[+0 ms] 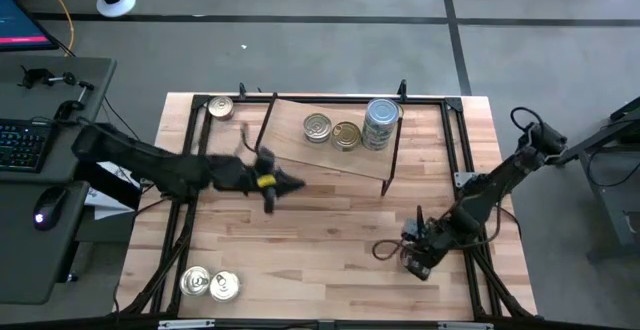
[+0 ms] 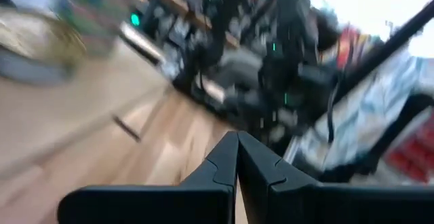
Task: Stack canned seafood by type on shelf
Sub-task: Stack the blue pink tuna can on top of the other blue pink tuna can on the shelf
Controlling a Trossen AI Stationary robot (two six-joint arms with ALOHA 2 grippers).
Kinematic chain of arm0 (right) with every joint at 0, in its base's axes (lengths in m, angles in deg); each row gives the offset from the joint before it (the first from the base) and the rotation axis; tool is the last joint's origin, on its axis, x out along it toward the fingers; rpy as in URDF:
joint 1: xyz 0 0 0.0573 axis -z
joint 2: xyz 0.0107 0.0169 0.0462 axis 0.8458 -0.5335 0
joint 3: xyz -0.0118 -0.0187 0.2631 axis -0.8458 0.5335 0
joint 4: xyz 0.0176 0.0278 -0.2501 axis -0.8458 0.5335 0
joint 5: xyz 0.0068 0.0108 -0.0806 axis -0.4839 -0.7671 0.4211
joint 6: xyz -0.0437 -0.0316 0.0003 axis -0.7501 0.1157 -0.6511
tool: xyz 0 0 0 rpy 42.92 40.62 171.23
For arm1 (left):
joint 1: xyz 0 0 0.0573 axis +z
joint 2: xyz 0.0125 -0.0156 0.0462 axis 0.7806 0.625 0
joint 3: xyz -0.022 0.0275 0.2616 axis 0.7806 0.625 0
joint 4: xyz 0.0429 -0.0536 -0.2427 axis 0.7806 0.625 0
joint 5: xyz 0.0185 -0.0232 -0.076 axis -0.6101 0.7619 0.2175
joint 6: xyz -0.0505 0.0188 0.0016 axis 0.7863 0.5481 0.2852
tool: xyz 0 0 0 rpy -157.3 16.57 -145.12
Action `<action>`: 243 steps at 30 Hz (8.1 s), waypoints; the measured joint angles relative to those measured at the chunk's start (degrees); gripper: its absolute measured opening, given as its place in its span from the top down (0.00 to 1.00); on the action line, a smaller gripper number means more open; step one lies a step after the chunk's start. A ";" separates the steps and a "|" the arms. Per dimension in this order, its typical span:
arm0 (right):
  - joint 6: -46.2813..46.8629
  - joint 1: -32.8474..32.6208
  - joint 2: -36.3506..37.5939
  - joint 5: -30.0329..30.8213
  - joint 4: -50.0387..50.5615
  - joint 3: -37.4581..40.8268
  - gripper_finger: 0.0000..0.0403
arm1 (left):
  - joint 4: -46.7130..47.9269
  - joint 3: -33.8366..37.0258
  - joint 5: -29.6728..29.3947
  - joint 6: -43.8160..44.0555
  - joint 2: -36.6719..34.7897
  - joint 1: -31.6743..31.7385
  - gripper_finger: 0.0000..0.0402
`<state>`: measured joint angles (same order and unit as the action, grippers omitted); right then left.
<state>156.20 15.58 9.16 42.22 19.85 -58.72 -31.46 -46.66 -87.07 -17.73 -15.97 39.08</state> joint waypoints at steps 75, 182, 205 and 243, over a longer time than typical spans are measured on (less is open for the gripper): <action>-19.21 13.38 -27.78 12.81 -29.25 -9.60 1.00 | -3.81 -9.68 1.43 -33.80 41.16 -13.20 1.00; 30.10 19.84 -61.52 16.28 33.10 -85.00 0.29 | 15.74 10.82 11.65 -27.70 5.51 -4.65 1.00; 32.15 19.26 -61.81 16.76 40.85 -87.30 0.29 | 15.78 10.78 11.58 -27.53 5.51 -4.65 1.00; 24.69 20.07 -65.83 11.84 32.23 -83.52 0.40 | 14.32 10.78 11.93 -27.28 1.86 -4.65 1.00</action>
<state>180.89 35.65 -56.68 54.06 52.08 -142.24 -17.14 -35.88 -75.14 -45.00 -14.11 34.43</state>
